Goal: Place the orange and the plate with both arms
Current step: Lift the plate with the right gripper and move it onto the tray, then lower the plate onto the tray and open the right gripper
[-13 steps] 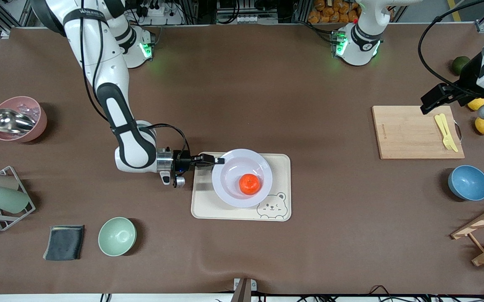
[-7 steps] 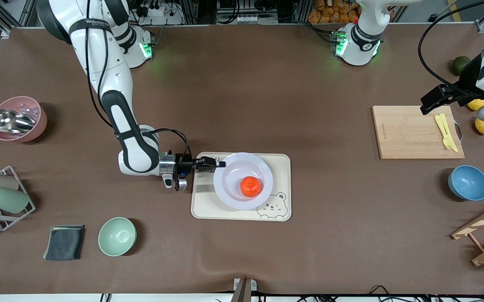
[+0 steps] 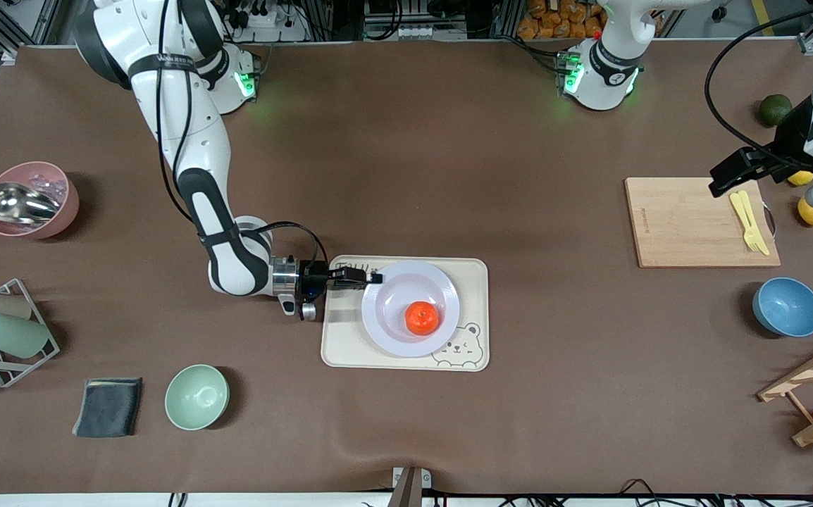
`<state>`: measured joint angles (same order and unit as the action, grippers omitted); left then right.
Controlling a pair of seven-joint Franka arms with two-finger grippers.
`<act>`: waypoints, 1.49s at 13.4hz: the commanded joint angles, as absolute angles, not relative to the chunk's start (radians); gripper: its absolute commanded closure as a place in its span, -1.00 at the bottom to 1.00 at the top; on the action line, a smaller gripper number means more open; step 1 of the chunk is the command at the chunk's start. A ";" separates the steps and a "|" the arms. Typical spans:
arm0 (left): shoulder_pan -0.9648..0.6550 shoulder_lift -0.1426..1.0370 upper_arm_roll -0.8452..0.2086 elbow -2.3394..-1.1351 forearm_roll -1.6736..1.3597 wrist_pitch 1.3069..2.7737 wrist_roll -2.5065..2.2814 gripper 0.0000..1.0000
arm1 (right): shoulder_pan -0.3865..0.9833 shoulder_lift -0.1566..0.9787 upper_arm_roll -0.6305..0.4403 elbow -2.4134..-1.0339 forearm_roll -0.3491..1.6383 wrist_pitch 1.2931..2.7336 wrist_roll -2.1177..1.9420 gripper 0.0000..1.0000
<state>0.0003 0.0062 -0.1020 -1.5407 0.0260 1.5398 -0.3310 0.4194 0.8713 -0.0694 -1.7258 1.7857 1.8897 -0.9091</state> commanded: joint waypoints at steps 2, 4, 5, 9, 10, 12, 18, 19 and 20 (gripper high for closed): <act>-0.005 0.012 -0.106 -1.539 0.034 1.549 -0.304 -1.00 | 0.413 0.879 -0.064 -1.703 1.801 1.882 -0.927 -1.00; -0.008 0.011 -0.106 -1.540 0.034 1.549 -0.304 -1.00 | 0.407 0.873 -0.067 -1.704 1.798 1.881 -0.922 -1.00; -0.009 0.012 -0.107 -1.540 0.034 1.549 -0.304 -1.00 | 0.405 0.870 -0.071 -1.704 1.796 1.881 -0.920 -1.00; -0.014 0.012 -0.107 -1.540 0.034 1.549 -0.304 -1.00 | 0.353 0.821 -0.072 -1.710 1.665 1.878 -0.887 -1.00; -0.014 0.012 -0.109 -1.540 0.034 1.549 -0.304 -1.00 | 0.342 0.802 -0.074 -1.716 1.629 1.876 -0.861 -1.00; -0.015 0.012 -0.110 -1.537 0.034 1.549 -0.304 -1.00 | 0.337 0.749 -0.074 -1.730 1.586 1.876 -0.774 -1.00; -0.018 0.014 -0.123 -1.534 0.037 1.549 -0.304 -1.00 | 0.337 0.569 -0.112 -1.761 1.297 1.888 -0.554 -1.00; -0.018 0.014 -0.123 -1.534 0.037 1.549 -0.302 -1.00 | 0.337 0.534 -0.120 -1.761 1.226 1.888 -0.511 -1.00; -0.018 0.014 -0.123 -1.532 0.038 1.549 -0.304 -1.00 | 0.337 0.502 -0.127 -1.759 1.157 1.888 -0.464 -1.00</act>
<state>-0.0148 0.0139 -0.1234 -1.5406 0.0260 1.5452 -0.3309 0.3429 0.6025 -0.1199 -1.7047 1.2690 1.8782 -0.5398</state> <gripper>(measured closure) 0.000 0.000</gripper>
